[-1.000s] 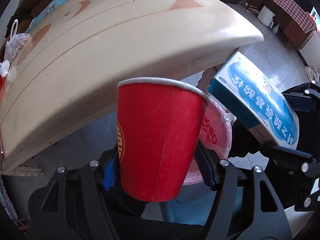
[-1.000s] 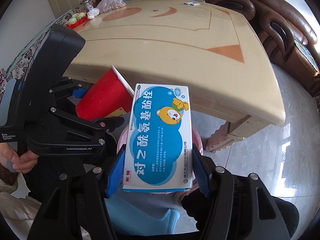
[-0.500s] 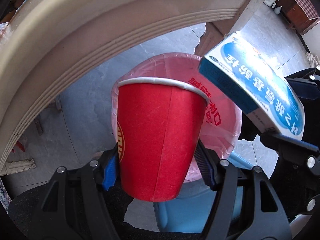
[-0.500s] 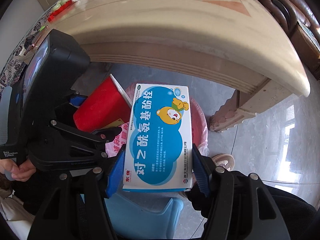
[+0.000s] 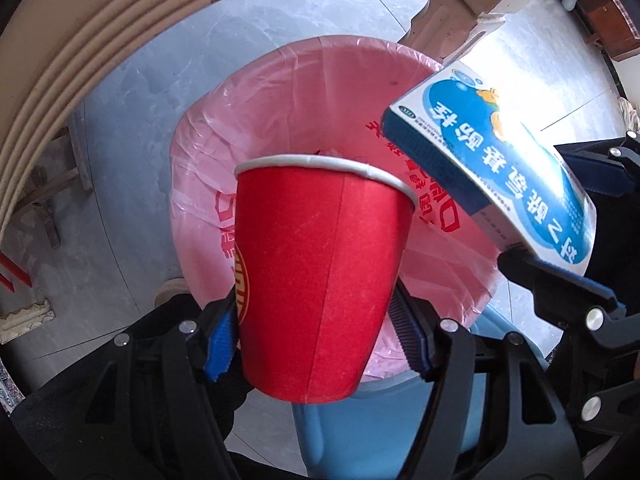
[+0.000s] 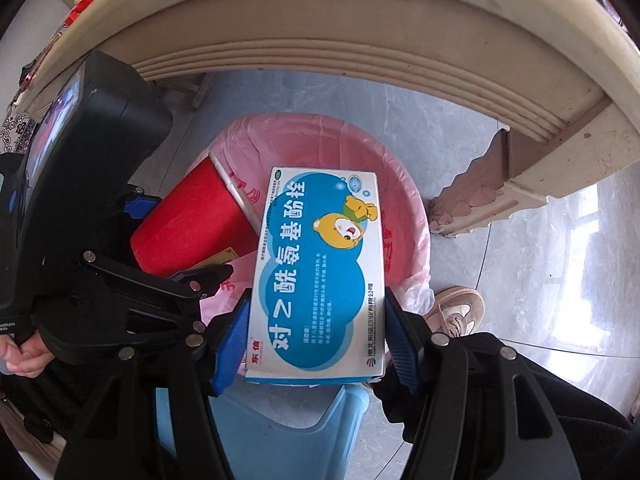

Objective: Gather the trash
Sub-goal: 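Open the left tool over the bin while the right tool releases the medicine box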

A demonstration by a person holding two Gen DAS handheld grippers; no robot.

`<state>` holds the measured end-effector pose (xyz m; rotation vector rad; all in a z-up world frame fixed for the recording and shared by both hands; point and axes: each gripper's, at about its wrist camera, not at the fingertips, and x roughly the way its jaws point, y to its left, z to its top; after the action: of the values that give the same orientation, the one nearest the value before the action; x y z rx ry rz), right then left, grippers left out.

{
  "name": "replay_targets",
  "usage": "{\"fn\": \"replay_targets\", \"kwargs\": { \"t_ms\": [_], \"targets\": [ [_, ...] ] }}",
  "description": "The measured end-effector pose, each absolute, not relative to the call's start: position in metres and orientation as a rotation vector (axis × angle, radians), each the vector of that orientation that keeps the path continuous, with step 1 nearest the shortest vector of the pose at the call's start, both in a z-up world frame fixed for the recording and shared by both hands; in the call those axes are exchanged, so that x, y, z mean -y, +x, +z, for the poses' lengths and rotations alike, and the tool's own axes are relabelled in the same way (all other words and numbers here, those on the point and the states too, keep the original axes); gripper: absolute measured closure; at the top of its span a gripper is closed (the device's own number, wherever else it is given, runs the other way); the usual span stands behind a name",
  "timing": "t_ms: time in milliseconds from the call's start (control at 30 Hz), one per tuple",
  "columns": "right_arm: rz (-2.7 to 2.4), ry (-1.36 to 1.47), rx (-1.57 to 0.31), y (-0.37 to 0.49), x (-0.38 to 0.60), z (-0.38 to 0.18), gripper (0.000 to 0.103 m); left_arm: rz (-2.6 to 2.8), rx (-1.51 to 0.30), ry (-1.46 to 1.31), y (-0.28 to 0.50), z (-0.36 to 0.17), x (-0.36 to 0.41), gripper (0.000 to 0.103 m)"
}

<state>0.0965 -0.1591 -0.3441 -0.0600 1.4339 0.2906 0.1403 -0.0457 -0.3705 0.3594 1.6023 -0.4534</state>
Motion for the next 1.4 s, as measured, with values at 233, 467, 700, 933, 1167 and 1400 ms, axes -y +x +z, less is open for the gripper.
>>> {"fn": "replay_targets", "kwargs": {
  "t_ms": [233,467,700,933,1167,1400],
  "targets": [
    [0.271,-0.069,-1.491,0.107,0.163,-0.371,0.043,-0.424,-1.689,0.303,0.156,-0.401,0.042,0.037],
    [0.280,-0.108,-1.536,0.111,0.150,-0.387,0.043,-0.422,-1.742,0.276,0.163,-0.419,0.047,0.037],
    [0.295,-0.107,-1.562,0.116,0.148,-0.398,0.043,-0.400,-1.792,0.285,0.170,-0.436,0.045,0.036],
    [0.294,-0.105,-1.572,0.122,0.152,-0.406,0.042,-0.380,-1.819,0.295,0.168,-0.445,0.044,0.026],
    [0.268,-0.109,-1.583,0.126,0.154,-0.412,0.032,-0.353,-1.826,0.285,0.166,-0.451,0.042,0.024],
    [0.257,-0.134,-1.588,0.125,0.149,-0.412,0.029,-0.327,-1.808,0.294,0.164,-0.443,0.039,0.023]
  ]
}}
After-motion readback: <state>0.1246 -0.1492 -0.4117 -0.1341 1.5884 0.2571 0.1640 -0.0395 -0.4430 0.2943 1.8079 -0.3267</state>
